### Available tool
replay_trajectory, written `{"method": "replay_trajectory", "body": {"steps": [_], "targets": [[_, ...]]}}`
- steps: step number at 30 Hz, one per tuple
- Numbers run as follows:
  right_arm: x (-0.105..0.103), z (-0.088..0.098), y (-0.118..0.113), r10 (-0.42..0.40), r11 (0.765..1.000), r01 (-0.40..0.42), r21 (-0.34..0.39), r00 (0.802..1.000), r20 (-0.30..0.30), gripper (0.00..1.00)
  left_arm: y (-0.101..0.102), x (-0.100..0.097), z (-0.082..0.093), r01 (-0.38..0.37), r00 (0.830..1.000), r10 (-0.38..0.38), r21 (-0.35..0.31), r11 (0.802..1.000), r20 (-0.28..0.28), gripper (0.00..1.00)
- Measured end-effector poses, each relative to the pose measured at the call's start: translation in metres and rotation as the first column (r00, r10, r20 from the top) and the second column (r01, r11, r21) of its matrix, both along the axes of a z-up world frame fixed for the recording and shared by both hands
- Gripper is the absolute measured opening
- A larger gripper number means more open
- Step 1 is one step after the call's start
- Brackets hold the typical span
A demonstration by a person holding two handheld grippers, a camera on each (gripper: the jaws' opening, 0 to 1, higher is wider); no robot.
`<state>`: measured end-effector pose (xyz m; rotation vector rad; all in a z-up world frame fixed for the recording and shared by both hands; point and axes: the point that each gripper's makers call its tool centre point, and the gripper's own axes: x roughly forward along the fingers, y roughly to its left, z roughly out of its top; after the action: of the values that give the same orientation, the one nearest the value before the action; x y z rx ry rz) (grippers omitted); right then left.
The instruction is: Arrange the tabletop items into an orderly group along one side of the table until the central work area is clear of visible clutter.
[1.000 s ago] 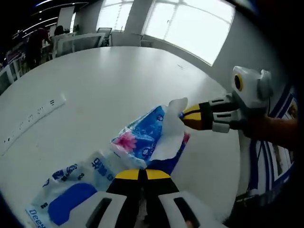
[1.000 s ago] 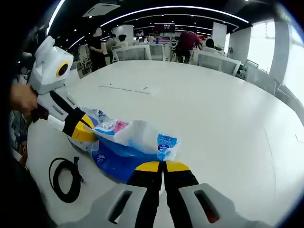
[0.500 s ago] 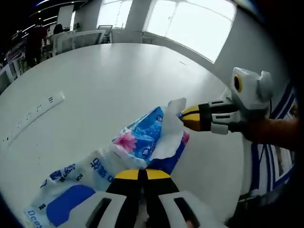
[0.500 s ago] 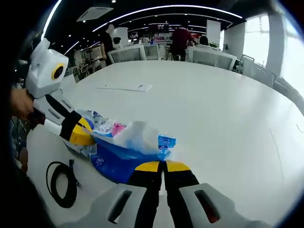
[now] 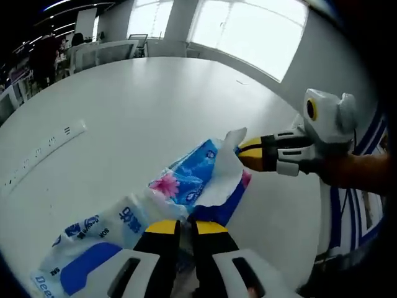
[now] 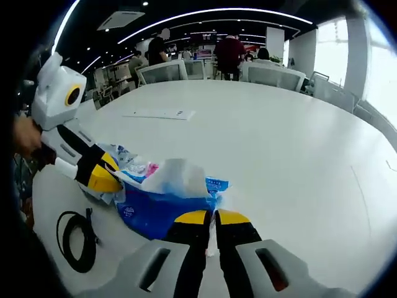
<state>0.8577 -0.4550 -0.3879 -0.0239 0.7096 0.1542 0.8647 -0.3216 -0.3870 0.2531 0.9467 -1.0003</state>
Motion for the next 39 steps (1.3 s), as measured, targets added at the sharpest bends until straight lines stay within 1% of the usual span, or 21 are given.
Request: {"method": "replay_trajectory", "body": {"steps": [3,5,7,9,12,15,19,21,23,26,28,29,31,33,35,36,37,38,39], "targets": [[-0.002,-0.001,-0.001,-0.009,1.000,0.009,-0.009,1.000,-0.006,0.04,0.001,0.000,0.001,0.007,1.000,-0.007,0.000,1.000,0.003,0.07],[-0.003,-0.003,0.000,-0.014,1.000,0.014,0.006,1.000,-0.012,0.04,0.003,0.000,0.000,0.003,1.000,-0.003,0.003,1.000,0.000,0.08],[-0.004,-0.004,-0.001,-0.011,1.000,0.011,-0.005,1.000,-0.010,0.05,0.003,-0.002,0.002,0.000,1.000,0.000,-0.014,1.000,-0.005,0.10],[-0.007,-0.004,-0.002,-0.013,1.000,0.013,0.001,1.000,-0.020,0.07,0.004,-0.002,0.002,-0.004,1.000,0.003,-0.020,1.000,-0.013,0.12],[-0.012,-0.002,-0.004,-0.008,1.000,0.007,-0.011,1.000,-0.022,0.10,0.004,-0.004,0.006,-0.003,1.000,0.003,-0.031,1.000,-0.010,0.13],[-0.015,0.002,-0.005,-0.009,1.000,0.009,-0.012,1.000,-0.009,0.14,0.004,-0.003,0.011,-0.010,1.000,0.010,-0.051,0.999,-0.007,0.17],[-0.016,0.005,-0.004,-0.003,1.000,0.003,-0.003,1.000,0.009,0.20,0.004,-0.006,0.017,-0.019,1.000,0.019,-0.073,0.997,-0.009,0.24],[-0.019,0.009,-0.003,0.003,1.000,-0.003,-0.005,1.000,0.020,0.22,0.004,-0.007,0.022,-0.022,1.000,0.023,-0.088,0.996,0.010,0.26],[-0.022,0.013,0.001,0.014,1.000,-0.014,0.010,1.000,0.026,0.26,0.004,-0.010,0.026,-0.021,1.000,0.023,-0.102,0.995,0.021,0.29],[-0.031,0.019,0.011,0.054,0.999,-0.054,-0.003,0.998,0.032,0.31,0.008,-0.017,0.035,-0.038,0.998,0.044,-0.138,0.990,0.041,0.31],[-0.034,0.022,0.016,0.064,0.998,-0.064,0.002,0.997,0.040,0.33,0.013,-0.023,0.040,-0.037,0.998,0.045,-0.151,0.988,0.050,0.35],[-0.036,0.024,0.019,0.071,0.997,-0.072,0.009,0.996,0.047,0.36,0.017,-0.028,0.042,-0.036,0.998,0.045,-0.157,0.987,0.054,0.36],[-0.039,0.030,0.024,0.076,0.997,-0.077,0.010,0.995,0.060,0.39,0.025,-0.035,0.046,-0.031,0.997,0.042,-0.167,0.985,0.060,0.40],[-0.042,0.034,0.028,0.083,0.996,-0.084,0.020,0.994,0.077,0.42,0.035,-0.039,0.050,-0.033,0.995,0.049,-0.172,0.984,0.087,0.43],[-0.047,0.039,0.032,0.085,0.996,-0.087,0.023,0.992,0.089,0.45,0.045,-0.044,0.055,-0.044,0.995,0.061,-0.186,0.981,0.085,0.46],[-0.049,0.042,0.035,0.080,0.996,-0.085,0.039,0.992,0.100,0.47,0.047,-0.045,0.056,-0.045,0.994,0.062,-0.190,0.981,0.087,0.49],[-0.050,0.044,0.037,0.076,0.995,-0.082,0.051,0.992,0.105,0.49,0.053,-0.046,0.061,-0.049,0.992,0.071,-0.205,0.978,0.101,0.52],[-0.053,0.046,0.039,0.077,0.995,-0.083,0.053,0.991,0.109,0.52,0.055,-0.046,0.063,-0.051,0.991,0.076,-0.212,0.976,0.109,0.54],[-0.056,0.050,0.043,0.079,0.995,-0.086,0.053,0.990,0.116,0.54,0.061,-0.047,0.066,-0.059,0.988,0.089,-0.227,0.972,0.124,0.58]]}}
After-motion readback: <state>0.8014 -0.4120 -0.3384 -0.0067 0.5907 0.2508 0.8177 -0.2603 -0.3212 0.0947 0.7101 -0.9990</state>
